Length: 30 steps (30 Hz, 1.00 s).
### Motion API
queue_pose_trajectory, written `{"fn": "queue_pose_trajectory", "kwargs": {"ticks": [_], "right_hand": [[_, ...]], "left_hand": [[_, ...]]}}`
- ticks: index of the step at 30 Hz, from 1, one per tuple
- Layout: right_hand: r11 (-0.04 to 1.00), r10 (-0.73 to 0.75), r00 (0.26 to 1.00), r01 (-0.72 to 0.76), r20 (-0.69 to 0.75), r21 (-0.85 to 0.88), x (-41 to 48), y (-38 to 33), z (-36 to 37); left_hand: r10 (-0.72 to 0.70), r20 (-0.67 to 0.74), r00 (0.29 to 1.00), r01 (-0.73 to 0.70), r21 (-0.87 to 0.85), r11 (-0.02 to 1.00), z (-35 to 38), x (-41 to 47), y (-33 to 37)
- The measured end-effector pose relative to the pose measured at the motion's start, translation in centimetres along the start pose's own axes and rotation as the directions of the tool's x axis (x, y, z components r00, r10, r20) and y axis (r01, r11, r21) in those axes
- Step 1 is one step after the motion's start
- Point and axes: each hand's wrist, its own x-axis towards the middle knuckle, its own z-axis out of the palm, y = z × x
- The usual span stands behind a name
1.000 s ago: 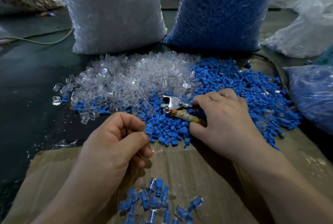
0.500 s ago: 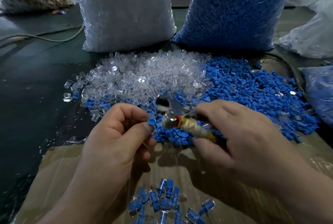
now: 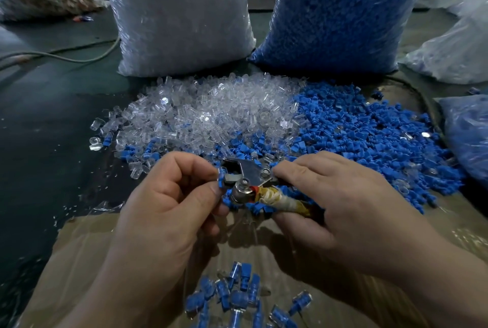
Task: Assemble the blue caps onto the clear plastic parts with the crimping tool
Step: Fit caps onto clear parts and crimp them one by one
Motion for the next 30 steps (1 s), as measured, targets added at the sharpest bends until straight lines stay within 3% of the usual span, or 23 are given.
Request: {"fn": "queue_pose_trajectory", "kwargs": {"ticks": [11,14,16,18,21,26,30], "right_hand": [[1.0,0.01,0.998,-0.009,-0.055,0.026,-0.1,-0.2,0.0],[0.993,0.081,0.994,-0.086,-0.076,-0.077,0.4,0.7,0.3],[0.979,0.149,0.986,-0.158,-0.072,-0.133,1.0,1.4,0.4],[0.967,0.197,0.98,-0.196,-0.009,-0.164,1.6,1.7,0.5],[0.959,0.241,0.967,-0.224,0.083,-0.176,2.1,1.8,0.7],[0.985,0.135,0.985,-0.145,-0.109,-0.093,1.5,-0.2,0.7],[0.997,-0.078,0.994,0.079,-0.073,0.006,1.2,-2.9,1.4]], "left_hand": [[0.046,-0.022,0.999,-0.045,0.056,0.997,0.0,-0.1,0.8],[-0.067,-0.065,0.996,0.071,0.057,0.996,-0.1,0.1,0.8],[-0.153,-0.01,0.988,0.153,0.121,0.981,0.1,0.0,0.9],[-0.181,0.024,0.983,0.173,0.201,0.964,0.4,-0.1,0.9],[-0.192,0.002,0.981,0.189,0.183,0.965,1.0,-0.2,1.1],[-0.167,0.01,0.986,0.161,0.198,0.967,1.3,-0.7,1.3],[-0.079,0.032,0.996,0.069,0.245,0.967,1.9,-1.2,1.6]]}}
